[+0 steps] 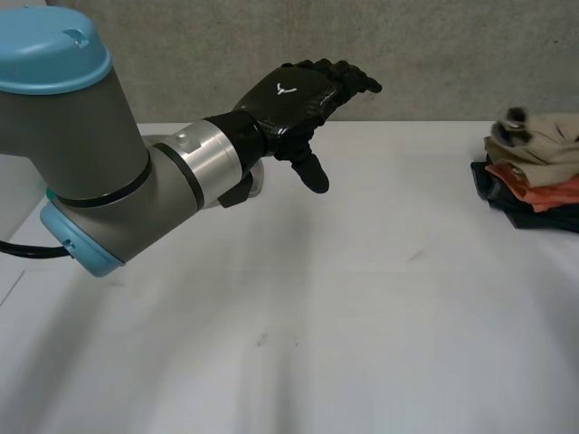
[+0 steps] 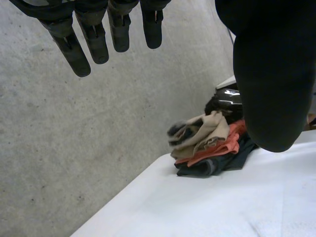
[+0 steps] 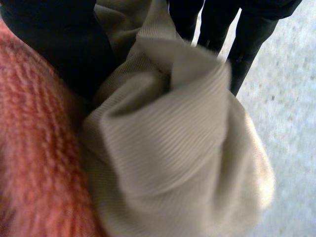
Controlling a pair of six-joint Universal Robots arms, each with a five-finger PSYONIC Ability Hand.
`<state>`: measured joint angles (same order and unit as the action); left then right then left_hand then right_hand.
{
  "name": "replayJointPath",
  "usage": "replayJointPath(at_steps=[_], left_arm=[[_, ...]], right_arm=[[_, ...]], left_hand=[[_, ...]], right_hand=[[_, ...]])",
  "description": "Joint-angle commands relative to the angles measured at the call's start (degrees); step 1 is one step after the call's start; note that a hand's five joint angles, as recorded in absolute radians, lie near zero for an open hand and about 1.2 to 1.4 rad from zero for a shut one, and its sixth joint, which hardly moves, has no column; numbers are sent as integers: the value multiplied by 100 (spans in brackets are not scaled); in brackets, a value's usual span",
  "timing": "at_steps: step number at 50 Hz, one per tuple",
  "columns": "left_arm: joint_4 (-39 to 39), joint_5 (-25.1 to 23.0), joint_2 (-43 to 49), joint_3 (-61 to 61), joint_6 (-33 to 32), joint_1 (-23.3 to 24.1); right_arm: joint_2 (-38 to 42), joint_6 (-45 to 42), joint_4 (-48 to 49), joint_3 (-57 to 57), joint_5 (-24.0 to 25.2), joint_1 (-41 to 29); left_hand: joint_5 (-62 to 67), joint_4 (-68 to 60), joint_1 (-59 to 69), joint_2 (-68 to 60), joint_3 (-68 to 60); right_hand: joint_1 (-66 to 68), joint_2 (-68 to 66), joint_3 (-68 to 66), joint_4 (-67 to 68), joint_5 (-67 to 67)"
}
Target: Fold the laundry.
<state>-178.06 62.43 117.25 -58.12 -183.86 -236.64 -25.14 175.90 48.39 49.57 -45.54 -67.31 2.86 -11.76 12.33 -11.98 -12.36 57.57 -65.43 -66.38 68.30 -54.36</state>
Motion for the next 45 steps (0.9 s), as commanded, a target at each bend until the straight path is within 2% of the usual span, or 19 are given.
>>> replayJointPath(at_steps=[1,3,4,5,6,12,16,20,24,27,28,31,32,33,38,41,42,45], left_arm=[[0,6,9,-24,-1,30],[0,6,0,-7,-1,66],[0,6,0,-7,-1,74],[0,6,-9,-7,-1,74],[0,6,-9,-7,-1,74],[0,6,-44,-7,-1,153],[8,6,-70,-7,-1,241],[17,6,-141,-24,8,303],[26,6,-185,-42,8,338],[26,15,-202,-51,8,364],[26,6,-254,-42,8,399],[8,6,-421,-42,8,417],[0,6,-518,-33,17,409],[-9,15,-571,-16,17,400],[-18,41,-826,20,8,365],[-27,234,-975,28,8,329],[-27,330,-1010,28,-1,303],[-18,831,-1160,28,-45,14]], right_arm=[[-61,296,-5,97,484,368],[-228,366,13,202,511,377],[-324,366,13,263,493,368],[-386,366,13,307,467,368],[-587,375,-74,447,397,368],[-1431,375,-426,1107,-148,368],[-2038,349,-1146,1432,-465,386],[-2416,95,-2156,1608,-798,552],[-2777,-520,-3439,1626,-1352,1026],[-3032,-1293,-4143,1530,-1957,1299],[-3111,-1756,-4275,1382,-2386,1343],[-3287,-2418,-4207,1257,-3030,1361],[-3400,-2707,-4032,1196,-3397,1257],[-3454,-2745,-3917,1170,-3496,1186],[-4094,-2421,-2600,1511,-3419,229],[-4771,-1999,-1756,2266,-3085,-316],[-5121,-1789,-1397,2720,-2797,-570],[-5475,-1524,-1061,3285,-2400,-931]], left_hand=[[257,-367,310,-345,-307],[257,-367,310,-345,-307],[257,-367,310,-345,-307],[257,-367,310,-345,-307],[257,-367,310,-345,-307],[257,-367,310,-345,-307],[257,-367,310,-345,-307],[257,-367,310,-345,-307],[241,-350,293,-329,-290],[257,-367,310,-345,-307],[257,-367,310,-345,-307],[257,-367,310,-345,-307],[241,-350,293,-329,-290],[240,-350,293,-329,-290],[241,-350,293,-329,-290],[257,-367,309,-345,-307],[257,-367,310,-345,-307],[257,-367,310,-345,-307]], right_hand=[[2243,-1457,-1362,1170,-1564],[2243,-1457,-1362,1170,-1564],[1017,-231,-135,-56,-337],[-911,1696,1792,-1983,1590],[-4757,5543,5638,-5830,5436],[-4757,5543,5638,-5830,5436],[-4757,5543,5638,-5830,5436],[-4757,5543,5638,-5830,5436],[-4757,5543,5638,-5830,5436],[-4757,5543,5638,-5830,5436],[-4757,5543,5638,-5830,5436],[-4757,5543,5638,-5830,5436],[-4757,5543,5638,-5830,5436],[-4757,5543,5638,-5830,5436],[-4757,5543,5638,-5830,5436],[-4757,5543,5638,-5830,5436],[-4757,5543,5638,-5830,5436],[-4757,5543,5638,-5830,5436]])
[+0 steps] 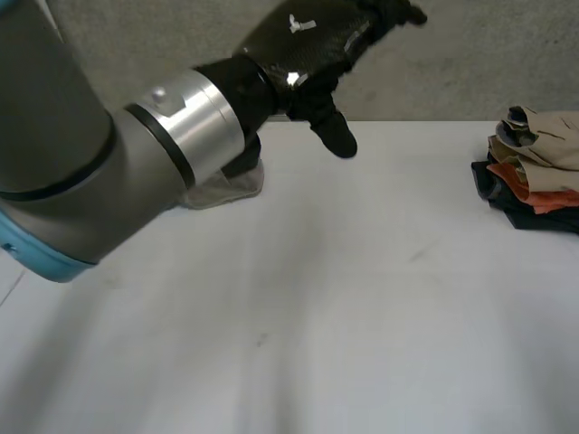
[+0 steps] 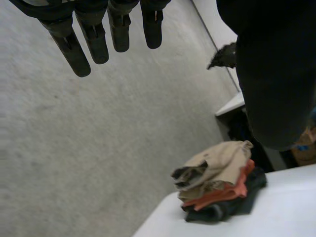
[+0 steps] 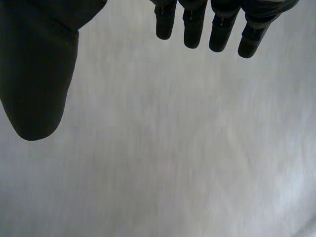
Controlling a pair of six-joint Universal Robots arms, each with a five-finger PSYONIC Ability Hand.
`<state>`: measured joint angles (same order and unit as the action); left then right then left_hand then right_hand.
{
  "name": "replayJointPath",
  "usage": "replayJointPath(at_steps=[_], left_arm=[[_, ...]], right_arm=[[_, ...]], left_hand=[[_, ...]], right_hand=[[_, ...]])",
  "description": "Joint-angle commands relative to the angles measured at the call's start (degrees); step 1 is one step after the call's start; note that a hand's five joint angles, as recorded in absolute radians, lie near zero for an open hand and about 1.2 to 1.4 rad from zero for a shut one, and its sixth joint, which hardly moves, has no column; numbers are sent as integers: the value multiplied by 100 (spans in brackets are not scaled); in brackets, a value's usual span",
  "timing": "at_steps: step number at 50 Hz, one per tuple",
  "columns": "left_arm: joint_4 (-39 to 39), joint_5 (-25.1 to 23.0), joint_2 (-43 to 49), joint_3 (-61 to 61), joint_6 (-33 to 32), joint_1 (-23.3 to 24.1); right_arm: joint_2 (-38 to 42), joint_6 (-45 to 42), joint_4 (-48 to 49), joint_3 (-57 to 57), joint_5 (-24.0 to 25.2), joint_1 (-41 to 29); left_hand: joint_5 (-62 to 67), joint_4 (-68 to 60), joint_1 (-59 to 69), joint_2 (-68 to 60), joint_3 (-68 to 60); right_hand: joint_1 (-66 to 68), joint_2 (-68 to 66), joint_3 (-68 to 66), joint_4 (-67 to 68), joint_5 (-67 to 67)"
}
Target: Fold the laundry.
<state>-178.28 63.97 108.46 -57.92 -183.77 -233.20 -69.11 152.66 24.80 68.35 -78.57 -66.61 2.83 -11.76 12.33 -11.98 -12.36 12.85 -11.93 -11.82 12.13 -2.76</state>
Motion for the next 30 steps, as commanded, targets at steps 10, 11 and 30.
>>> replayJointPath(at_steps=[10,11,30], left_arm=[[-14,1856,543,-105,-1510,-2168],[-31,1847,736,-70,-1747,-2221],[-1104,397,5368,3119,-2945,-3188]], right_arm=[[-1237,713,334,3034,1863,-2690],[-1193,608,141,3061,1863,-2725],[-199,-1195,-1259,3659,1327,-3191]], left_hand=[[193,-300,242,-278,-240],[193,-300,242,-278,-240],[1352,-1459,1402,-1438,-1399]], right_hand=[[-285,193,182,-213,276],[-285,193,182,-213,276],[-285,193,182,-213,276]])
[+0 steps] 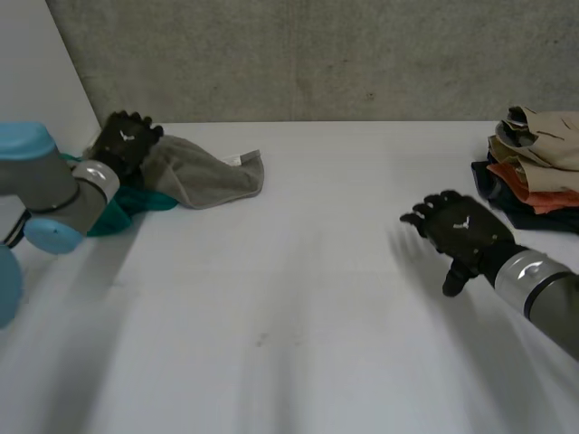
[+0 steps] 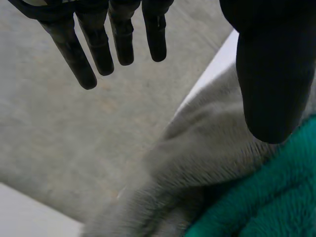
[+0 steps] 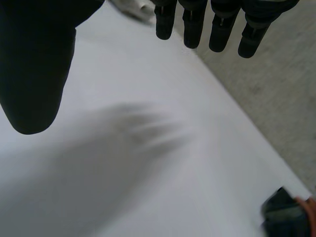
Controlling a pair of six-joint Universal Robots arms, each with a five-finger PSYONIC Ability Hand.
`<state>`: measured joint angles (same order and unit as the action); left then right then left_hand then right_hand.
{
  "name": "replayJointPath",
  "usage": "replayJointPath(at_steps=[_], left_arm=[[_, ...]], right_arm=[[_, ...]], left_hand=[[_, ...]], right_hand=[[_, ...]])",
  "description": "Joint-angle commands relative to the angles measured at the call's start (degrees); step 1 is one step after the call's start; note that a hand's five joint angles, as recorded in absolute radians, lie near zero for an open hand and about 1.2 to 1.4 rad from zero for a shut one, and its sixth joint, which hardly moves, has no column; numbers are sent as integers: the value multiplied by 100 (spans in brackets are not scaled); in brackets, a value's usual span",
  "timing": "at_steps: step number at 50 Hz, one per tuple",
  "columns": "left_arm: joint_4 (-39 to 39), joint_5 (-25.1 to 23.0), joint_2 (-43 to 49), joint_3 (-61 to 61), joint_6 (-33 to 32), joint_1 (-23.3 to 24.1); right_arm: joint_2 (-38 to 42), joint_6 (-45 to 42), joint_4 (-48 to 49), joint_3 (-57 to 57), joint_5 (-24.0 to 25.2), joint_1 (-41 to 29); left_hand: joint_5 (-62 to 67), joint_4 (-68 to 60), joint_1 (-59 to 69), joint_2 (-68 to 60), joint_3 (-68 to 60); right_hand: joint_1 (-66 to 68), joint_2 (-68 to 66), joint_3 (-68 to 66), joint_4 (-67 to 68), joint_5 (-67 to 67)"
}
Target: Fold the laundry.
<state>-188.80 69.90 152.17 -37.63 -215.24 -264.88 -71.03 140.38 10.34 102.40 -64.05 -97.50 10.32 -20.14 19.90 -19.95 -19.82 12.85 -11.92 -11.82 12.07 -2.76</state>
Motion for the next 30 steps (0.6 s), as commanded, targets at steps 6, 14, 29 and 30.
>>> replayJointPath(at_steps=[6,14,29,30], left_arm=[[-60,-398,1544,1688,246,-29],[-604,224,1378,1347,237,129],[-2266,858,-3490,-2950,1598,1306],[-2240,858,-3675,-3117,1739,1394]], right_arm=[[2,34,389,385,-151,-225],[-7,130,504,430,-177,-243],[-551,912,723,236,-863,-155],[-595,965,723,236,-881,-155]], left_hand=[[3425,-3443,3467,-3461,-3475],[5968,-5986,6010,-6005,-6018],[5968,-5986,6010,-6005,-6018],[5968,-5986,6010,-6005,-6018]], right_hand=[[-285,192,182,-207,276],[-285,192,182,-207,276],[-285,192,182,-207,276],[-285,192,182,-207,276]])
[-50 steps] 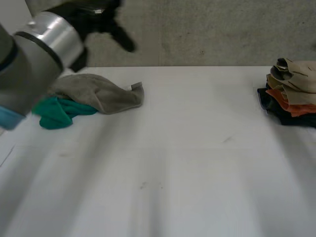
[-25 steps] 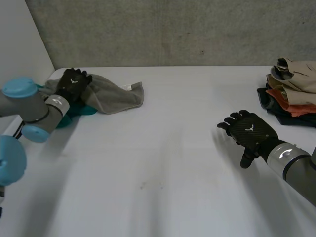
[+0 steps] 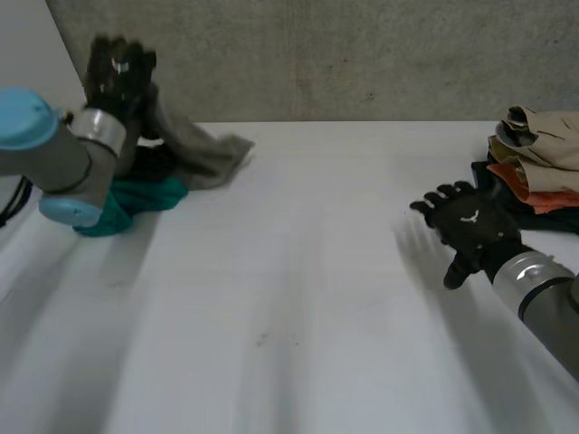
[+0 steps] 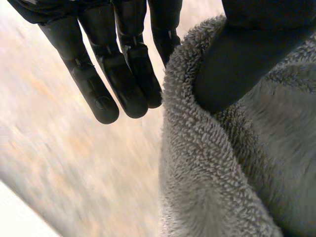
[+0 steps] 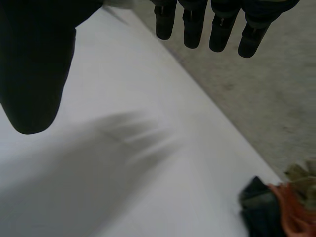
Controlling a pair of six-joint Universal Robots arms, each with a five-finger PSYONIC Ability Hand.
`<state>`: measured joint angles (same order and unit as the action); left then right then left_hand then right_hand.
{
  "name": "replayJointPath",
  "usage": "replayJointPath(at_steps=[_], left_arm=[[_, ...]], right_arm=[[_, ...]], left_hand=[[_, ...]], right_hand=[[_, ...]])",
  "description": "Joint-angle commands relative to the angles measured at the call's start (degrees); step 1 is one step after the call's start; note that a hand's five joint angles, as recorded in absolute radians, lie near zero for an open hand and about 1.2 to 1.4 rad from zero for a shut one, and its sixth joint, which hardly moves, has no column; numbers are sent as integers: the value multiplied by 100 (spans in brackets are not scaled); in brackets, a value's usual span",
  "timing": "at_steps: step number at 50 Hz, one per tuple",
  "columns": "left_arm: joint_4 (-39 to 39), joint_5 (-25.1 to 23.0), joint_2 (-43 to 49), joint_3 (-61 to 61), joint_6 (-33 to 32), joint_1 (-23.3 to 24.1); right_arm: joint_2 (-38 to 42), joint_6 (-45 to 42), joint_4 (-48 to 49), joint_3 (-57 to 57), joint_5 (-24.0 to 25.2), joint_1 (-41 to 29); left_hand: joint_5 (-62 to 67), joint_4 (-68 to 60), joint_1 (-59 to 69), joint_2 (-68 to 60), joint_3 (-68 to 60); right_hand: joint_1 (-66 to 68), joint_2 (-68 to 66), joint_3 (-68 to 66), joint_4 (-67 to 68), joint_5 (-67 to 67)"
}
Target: Fold the laundry.
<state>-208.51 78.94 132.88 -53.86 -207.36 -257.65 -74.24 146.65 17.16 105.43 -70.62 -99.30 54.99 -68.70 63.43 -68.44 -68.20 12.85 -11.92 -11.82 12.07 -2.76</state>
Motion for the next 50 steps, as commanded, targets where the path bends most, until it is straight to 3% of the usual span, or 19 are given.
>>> replayJointPath(at_steps=[1,7,11,16,18,19,23,24,31,38,42,46,50], left_arm=[[-200,-45,-2070,-1844,1187,881],[64,-45,-2794,-2927,1742,1708],[222,16,-2566,-3411,1866,2209],[871,-27,-1881,-3579,1831,3297],[1039,-19,-1854,-3579,1831,3388],[1119,7,-1854,-3579,1831,3397],[1522,217,-2098,-3561,1787,3388],[1576,306,-2195,-3570,1761,3388],[1928,1088,-2854,-3675,1436,2897],[1910,1045,-3084,-3597,1181,2176],[1910,572,-2699,-3395,953,1885],[1980,-499,-1777,-2869,304,1780],[2164,-1028,-1083,-2324,-207,1736]], right_arm=[[-362,451,42,-75,-268,25],[-556,926,34,-92,-435,-1],[-574,1313,-10,-145,-391,-28],[-512,1586,-19,-259,-373,-63],[-468,1568,-19,-277,-330,-71],[-425,1551,-19,-286,-312,-80],[110,1489,-45,-592,-242,-273],[216,1446,-54,-663,-233,-308],[700,761,-553,-1277,39,-397],[833,75,-1722,-1683,171,-659],[833,-14,-1856,-1543,136,-766],[693,-23,-1751,-1289,75,-845],[543,-5,-1584,-1051,-39,-845]], left_hand=[[1501,-1130,1657,-1156,-1180],[1501,-1130,1657,-1156,-1180],[1501,-1130,1657,-1156,-1180],[1501,-1130,1657,-1156,-1180],[1501,-1130,1657,-1156,-1180],[1403,-1032,1559,-1058,-1082],[-3661,4032,-3505,4006,3982],[-3894,4265,-3738,4239,4215],[-4300,4671,-4144,4645,4621],[-4199,4571,-4043,4545,4520],[-3897,4268,-3741,4242,4218],[-3327,3698,-3171,3672,3648],[-3257,3629,-3101,3603,3578]], right_hand=[[-285,192,182,-207,276],[-285,192,182,-207,276],[-285,192,182,-207,276],[-285,192,182,-207,276],[-285,192,182,-207,276],[-285,192,182,-207,276],[-285,192,182,-207,276],[-285,192,182,-207,276],[-285,192,182,-207,276],[-285,192,182,-207,276],[-285,192,182,-207,276],[-285,192,182,-207,276],[-285,192,182,-207,276]])
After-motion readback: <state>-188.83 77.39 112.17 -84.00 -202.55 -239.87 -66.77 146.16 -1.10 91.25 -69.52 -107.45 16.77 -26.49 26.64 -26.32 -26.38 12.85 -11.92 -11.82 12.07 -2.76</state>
